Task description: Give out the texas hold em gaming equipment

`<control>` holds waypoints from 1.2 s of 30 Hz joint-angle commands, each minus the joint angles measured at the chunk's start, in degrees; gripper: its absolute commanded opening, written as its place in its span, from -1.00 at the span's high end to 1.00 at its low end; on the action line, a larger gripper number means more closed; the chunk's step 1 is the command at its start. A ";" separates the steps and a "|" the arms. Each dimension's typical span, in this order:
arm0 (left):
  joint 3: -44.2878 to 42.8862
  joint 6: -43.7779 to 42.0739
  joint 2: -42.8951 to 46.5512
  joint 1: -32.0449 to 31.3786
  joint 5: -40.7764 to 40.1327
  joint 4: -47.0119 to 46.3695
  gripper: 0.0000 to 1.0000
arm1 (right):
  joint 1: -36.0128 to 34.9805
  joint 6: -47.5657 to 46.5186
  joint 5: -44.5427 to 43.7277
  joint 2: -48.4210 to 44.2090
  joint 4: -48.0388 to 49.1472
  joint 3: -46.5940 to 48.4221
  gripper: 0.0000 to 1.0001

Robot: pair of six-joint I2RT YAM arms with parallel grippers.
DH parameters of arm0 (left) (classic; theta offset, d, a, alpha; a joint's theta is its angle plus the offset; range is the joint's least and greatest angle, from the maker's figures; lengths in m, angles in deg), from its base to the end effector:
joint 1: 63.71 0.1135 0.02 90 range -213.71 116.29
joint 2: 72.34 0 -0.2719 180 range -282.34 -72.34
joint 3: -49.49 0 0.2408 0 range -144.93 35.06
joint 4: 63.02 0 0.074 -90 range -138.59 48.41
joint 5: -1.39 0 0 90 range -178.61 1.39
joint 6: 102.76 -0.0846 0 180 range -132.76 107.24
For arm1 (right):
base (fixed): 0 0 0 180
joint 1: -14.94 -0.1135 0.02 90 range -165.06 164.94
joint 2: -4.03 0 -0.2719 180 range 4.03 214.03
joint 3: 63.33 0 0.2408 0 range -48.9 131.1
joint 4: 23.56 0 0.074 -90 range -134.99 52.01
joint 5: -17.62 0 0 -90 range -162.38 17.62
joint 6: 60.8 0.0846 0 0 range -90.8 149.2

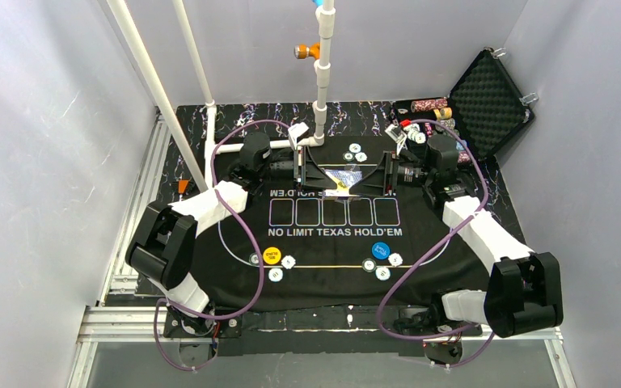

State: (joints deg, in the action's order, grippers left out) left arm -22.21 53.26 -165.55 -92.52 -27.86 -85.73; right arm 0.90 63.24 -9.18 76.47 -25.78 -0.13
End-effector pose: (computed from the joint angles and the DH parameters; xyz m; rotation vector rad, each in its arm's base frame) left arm 0.2926 -0.2452 0.2991 0.4288 1.9674 -1.9843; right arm 0.2587 0.1425 0.3118 -0.5556 1.8517 1.5456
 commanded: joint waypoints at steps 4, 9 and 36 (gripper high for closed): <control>0.60 3.48 2.36 -0.03 0.68 -6.59 1.00 | -1.04 12.43 0.31 0.37 14.86 -1.92 -0.67; 1.02 4.27 2.15 -0.54 0.68 -7.70 1.00 | -1.62 16.02 -0.27 1.82 18.40 -1.98 -0.46; -1.63 -12.56 3.98 1.22 -6.22 15.84 -0.97 | -0.12 -3.16 -5.74 3.21 -21.68 9.34 0.97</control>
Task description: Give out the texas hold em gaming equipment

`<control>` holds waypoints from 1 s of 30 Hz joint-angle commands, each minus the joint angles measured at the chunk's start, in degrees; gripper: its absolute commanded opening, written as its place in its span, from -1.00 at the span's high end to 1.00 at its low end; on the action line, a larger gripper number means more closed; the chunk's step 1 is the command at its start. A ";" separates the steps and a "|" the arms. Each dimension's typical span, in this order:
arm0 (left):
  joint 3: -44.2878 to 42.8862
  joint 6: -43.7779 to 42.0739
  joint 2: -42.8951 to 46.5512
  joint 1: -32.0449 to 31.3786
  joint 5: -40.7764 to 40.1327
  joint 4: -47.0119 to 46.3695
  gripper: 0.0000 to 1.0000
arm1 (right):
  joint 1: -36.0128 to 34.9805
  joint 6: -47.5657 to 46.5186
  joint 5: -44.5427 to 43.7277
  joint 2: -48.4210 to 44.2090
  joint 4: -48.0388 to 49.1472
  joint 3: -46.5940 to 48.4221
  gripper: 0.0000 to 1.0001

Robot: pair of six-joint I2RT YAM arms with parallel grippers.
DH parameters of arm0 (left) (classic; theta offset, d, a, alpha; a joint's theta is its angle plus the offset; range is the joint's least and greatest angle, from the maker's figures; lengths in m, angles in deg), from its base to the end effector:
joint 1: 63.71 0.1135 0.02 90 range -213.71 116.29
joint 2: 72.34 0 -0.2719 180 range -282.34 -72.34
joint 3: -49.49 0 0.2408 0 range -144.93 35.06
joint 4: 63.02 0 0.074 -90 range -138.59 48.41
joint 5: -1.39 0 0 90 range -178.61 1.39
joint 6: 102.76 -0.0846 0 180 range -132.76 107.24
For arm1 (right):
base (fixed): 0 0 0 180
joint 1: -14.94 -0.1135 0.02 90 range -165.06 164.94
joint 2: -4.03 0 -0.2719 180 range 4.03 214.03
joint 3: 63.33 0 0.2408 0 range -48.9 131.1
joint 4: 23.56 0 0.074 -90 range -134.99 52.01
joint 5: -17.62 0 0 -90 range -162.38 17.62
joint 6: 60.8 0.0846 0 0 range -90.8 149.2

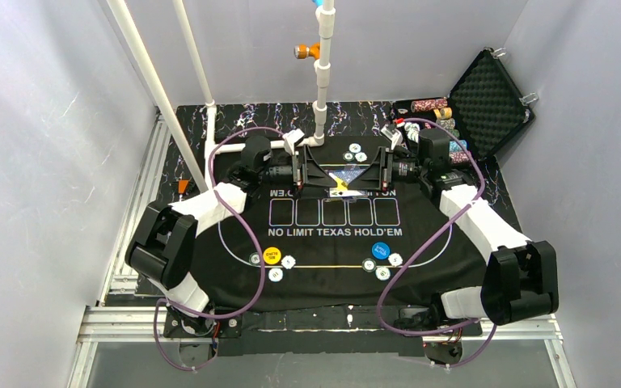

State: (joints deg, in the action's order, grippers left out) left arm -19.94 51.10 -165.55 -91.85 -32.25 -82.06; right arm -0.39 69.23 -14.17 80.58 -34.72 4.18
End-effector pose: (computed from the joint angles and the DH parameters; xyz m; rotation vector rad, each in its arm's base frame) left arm 0.2984 -0.2395 0.2779 0.3007 2.0384 -1.9114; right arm 0.2759 0.1502 0.2992 -0.3217 2.0601 1.5881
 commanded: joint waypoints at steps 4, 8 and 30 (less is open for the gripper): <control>-15.41 -31.82 4.83 0.03 -15.43 47.24 -0.97 | 2.54 -19.51 -2.14 0.65 -25.03 9.01 0.97; -20.03 -40.19 7.91 0.27 -23.40 55.09 -0.97 | 3.07 -25.30 -4.93 1.48 -31.48 12.34 0.97; -13.42 -14.68 3.84 1.33 -9.69 35.15 -0.97 | 2.67 -12.74 -11.60 0.34 -27.05 11.80 0.97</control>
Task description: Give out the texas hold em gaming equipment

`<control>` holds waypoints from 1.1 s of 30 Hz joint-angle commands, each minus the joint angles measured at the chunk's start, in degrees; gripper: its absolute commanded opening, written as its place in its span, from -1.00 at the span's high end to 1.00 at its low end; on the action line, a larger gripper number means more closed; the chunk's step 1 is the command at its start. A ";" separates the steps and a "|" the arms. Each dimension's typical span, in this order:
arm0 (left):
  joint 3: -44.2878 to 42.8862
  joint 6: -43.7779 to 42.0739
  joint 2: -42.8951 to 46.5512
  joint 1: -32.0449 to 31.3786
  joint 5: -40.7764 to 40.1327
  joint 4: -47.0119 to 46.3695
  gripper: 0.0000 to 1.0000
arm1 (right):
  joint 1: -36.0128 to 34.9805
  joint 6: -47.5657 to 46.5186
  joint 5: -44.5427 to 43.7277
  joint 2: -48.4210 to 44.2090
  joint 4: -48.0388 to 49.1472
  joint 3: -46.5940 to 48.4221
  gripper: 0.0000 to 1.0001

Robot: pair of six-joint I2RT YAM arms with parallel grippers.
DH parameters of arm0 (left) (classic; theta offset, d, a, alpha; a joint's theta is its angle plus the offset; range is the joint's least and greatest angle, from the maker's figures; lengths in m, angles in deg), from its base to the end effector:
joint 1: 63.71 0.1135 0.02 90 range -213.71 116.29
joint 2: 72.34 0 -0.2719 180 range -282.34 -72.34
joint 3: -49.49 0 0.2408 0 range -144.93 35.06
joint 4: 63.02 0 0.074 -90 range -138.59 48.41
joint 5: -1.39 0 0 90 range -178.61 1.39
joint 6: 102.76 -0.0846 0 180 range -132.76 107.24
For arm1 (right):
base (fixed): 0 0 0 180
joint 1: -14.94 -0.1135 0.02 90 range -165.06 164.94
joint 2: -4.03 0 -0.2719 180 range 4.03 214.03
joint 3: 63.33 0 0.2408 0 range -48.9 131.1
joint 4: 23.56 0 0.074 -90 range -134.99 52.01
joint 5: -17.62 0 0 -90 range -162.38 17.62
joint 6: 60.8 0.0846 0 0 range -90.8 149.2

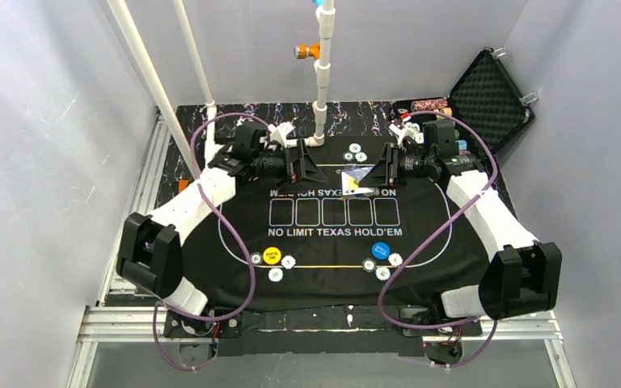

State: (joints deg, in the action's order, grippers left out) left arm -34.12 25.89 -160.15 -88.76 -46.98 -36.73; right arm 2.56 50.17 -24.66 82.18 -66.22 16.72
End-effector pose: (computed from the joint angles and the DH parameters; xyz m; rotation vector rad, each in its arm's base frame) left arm 0.3096 -0.2067 0.2979 0.2173 2.2728 -1.3935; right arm 0.2835 0.1263 0.3021 -0.2866 2.2805 1.2507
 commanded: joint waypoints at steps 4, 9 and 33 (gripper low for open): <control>3.09 18.14 -5.32 -2.81 9.34 -20.28 -0.97 | -1.31 6.98 -1.45 0.16 3.41 0.48 0.97; 5.75 22.10 -6.36 -5.66 8.97 -25.56 -0.97 | -1.75 11.44 0.42 1.73 7.04 0.43 0.97; 7.28 28.08 -9.79 -7.87 6.06 -35.31 -0.60 | -5.02 17.61 1.34 5.65 11.43 -3.09 0.97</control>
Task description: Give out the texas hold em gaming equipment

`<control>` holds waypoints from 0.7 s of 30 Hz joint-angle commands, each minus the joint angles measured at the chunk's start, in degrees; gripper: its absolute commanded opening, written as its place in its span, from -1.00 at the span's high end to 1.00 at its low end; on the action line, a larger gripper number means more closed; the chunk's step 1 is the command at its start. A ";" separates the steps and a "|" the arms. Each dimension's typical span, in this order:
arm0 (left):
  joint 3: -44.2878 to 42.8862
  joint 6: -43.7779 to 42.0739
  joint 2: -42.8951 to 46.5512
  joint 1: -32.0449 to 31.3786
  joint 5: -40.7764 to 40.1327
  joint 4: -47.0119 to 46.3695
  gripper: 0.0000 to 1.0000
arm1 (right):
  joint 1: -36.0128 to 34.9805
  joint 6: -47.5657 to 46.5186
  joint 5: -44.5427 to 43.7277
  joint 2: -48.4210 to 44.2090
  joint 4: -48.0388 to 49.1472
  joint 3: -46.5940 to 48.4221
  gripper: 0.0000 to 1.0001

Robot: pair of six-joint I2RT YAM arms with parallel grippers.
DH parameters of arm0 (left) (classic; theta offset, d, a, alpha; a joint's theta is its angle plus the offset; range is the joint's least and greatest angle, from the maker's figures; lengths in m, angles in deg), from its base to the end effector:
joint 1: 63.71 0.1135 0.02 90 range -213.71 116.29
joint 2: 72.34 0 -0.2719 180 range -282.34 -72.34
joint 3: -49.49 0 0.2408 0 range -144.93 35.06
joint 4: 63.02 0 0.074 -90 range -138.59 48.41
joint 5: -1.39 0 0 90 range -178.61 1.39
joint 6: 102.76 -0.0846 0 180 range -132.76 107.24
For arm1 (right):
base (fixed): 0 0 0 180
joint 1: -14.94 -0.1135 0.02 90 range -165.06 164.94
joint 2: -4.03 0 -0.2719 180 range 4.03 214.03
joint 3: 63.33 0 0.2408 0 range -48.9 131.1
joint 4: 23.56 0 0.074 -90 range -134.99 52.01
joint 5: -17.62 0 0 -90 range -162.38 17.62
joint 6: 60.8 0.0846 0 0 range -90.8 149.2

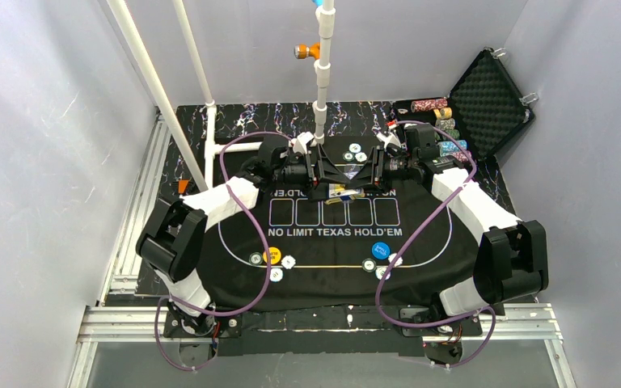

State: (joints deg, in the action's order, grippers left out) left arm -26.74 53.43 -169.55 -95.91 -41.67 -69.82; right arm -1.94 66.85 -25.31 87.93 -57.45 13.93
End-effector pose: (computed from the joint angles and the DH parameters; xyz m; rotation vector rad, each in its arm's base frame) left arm 0.3112 -0.2690 0.2648 0.0653 2.2182 -1.8357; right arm 0.2981 0.1552 0.2705 -0.0403 2.4063 1.4115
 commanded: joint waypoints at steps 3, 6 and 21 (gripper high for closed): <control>0.28 0.94 -0.62 -1.00 1.22 -3.33 -0.52 | -0.52 0.95 2.15 0.12 2.81 -0.74 0.97; 0.83 1.13 -0.45 -1.02 1.15 -4.02 -0.47 | -0.56 1.11 2.50 0.06 2.85 -0.86 0.96; 2.42 1.53 0.57 -0.58 1.24 -5.32 -0.13 | 0.15 -1.02 3.12 -0.92 -0.17 -0.34 0.97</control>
State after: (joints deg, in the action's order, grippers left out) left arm -25.25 54.79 -171.06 -96.33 -41.39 -72.64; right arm -1.79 67.29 -24.53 88.04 -57.47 13.07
